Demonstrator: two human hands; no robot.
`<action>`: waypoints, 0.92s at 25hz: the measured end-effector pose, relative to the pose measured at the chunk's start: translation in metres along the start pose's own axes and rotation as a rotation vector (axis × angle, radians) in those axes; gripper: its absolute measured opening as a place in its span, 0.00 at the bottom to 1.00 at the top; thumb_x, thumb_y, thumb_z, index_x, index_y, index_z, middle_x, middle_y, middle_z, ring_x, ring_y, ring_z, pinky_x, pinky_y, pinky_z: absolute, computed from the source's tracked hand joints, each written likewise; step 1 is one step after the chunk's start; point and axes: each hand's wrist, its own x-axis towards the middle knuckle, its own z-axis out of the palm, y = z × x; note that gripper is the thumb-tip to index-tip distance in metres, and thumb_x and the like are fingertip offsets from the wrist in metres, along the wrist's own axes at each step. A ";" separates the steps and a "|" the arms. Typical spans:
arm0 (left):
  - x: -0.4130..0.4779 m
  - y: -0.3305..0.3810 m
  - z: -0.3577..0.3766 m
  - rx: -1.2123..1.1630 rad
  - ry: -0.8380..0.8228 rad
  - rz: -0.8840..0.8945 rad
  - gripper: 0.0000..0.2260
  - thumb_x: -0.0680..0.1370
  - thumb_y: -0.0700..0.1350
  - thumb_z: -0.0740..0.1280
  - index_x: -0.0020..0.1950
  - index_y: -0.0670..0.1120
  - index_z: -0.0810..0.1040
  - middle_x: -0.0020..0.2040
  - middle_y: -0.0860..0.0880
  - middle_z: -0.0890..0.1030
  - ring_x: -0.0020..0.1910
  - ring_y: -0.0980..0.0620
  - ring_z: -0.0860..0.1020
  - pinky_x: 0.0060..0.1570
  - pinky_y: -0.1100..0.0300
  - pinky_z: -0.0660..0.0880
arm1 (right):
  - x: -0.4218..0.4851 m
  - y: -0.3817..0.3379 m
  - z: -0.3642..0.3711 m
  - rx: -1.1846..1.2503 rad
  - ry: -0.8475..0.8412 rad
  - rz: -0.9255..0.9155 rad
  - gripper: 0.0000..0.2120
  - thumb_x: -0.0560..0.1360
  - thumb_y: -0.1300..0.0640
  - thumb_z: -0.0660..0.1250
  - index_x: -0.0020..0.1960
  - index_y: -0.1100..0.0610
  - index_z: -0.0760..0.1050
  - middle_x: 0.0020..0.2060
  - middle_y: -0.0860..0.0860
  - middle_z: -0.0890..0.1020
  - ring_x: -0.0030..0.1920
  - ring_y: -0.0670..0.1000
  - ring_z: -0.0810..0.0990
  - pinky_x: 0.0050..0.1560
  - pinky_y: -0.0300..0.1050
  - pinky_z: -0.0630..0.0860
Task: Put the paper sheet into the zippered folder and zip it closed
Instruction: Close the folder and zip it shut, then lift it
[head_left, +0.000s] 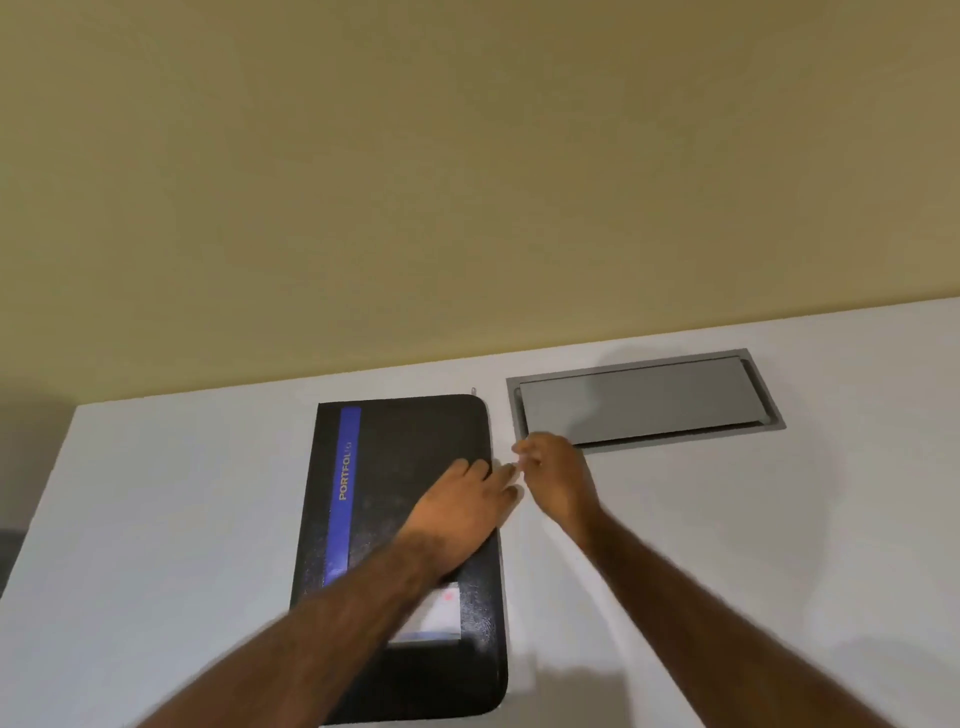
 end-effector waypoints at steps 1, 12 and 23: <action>0.005 -0.005 -0.003 0.035 -0.018 -0.038 0.17 0.77 0.39 0.65 0.66 0.47 0.76 0.70 0.45 0.74 0.56 0.42 0.76 0.56 0.47 0.73 | 0.029 -0.018 -0.008 -0.032 -0.021 -0.062 0.14 0.79 0.63 0.61 0.59 0.54 0.82 0.59 0.52 0.84 0.57 0.52 0.82 0.61 0.47 0.77; 0.047 -0.038 -0.013 0.090 -0.117 -0.005 0.09 0.81 0.41 0.64 0.59 0.42 0.80 0.56 0.45 0.79 0.54 0.45 0.78 0.50 0.52 0.74 | 0.157 -0.066 0.007 -0.718 -0.275 -0.382 0.18 0.76 0.61 0.68 0.62 0.45 0.80 0.59 0.48 0.79 0.59 0.51 0.77 0.52 0.41 0.69; 0.051 -0.046 -0.014 0.047 -0.268 0.027 0.10 0.83 0.39 0.61 0.61 0.39 0.77 0.57 0.44 0.81 0.55 0.45 0.81 0.49 0.54 0.76 | 0.164 -0.070 0.021 -0.839 -0.250 -0.497 0.06 0.76 0.58 0.67 0.46 0.50 0.83 0.44 0.47 0.74 0.45 0.51 0.77 0.42 0.44 0.69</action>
